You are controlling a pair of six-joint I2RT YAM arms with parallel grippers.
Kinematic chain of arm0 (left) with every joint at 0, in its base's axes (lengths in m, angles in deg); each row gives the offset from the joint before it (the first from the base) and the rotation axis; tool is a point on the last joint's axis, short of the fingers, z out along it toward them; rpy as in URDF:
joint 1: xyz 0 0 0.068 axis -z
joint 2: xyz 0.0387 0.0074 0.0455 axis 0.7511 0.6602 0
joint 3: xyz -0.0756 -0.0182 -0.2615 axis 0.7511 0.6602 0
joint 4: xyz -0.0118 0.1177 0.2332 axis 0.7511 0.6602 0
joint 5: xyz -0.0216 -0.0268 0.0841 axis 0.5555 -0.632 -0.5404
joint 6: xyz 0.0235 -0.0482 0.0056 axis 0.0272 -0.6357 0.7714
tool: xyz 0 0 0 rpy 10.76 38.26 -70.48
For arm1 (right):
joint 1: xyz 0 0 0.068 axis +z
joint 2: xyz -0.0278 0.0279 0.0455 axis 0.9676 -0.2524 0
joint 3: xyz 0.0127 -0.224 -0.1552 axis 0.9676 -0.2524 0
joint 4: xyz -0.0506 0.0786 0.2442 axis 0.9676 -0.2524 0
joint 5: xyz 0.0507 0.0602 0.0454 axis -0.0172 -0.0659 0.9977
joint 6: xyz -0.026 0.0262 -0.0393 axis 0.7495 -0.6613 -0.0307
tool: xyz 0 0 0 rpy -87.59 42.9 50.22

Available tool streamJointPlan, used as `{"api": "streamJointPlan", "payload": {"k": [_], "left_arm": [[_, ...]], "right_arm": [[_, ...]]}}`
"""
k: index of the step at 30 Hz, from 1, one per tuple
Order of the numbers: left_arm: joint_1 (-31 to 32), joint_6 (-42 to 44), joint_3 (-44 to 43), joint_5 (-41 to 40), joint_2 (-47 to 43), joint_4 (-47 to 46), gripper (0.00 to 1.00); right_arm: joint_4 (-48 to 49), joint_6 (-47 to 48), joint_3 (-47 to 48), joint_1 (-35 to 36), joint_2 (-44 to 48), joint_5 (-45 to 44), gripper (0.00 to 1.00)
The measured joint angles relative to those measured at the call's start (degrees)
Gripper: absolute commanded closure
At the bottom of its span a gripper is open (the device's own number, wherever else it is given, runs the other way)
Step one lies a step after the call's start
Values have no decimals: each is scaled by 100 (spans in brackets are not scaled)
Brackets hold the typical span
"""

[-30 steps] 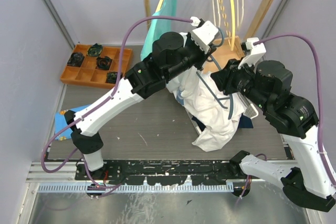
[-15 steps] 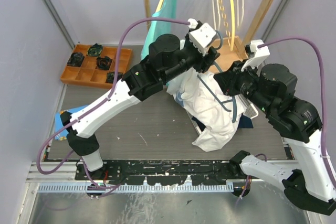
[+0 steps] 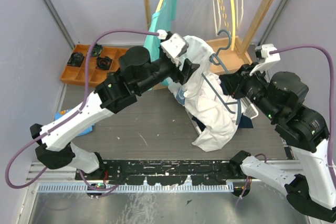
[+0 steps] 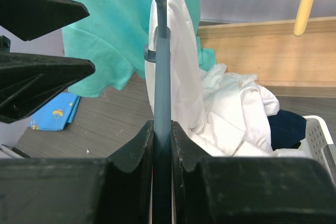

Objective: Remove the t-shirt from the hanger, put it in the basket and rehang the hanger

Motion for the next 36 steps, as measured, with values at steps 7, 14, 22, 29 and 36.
{"api": "streamJointPlan", "payload": {"k": [7, 14, 22, 29, 36], "left_arm": [[-203, -284, 306, 251, -103, -212, 32], [-205, -409, 308, 518, 243, -251, 40], [-205, -428, 39, 457, 610, -295, 69], [-205, -389, -271, 243, 732, -332, 100], [-205, -227, -293, -385, 726, -339, 100]], "right_arm": [[118, 72, -39, 0, 127, 33, 100], [221, 127, -55, 0, 197, 90, 99], [256, 129, -127, 0, 199, 131, 99], [308, 129, -155, 0, 286, 125, 99], [313, 146, -195, 0, 409, 61, 99]]}}
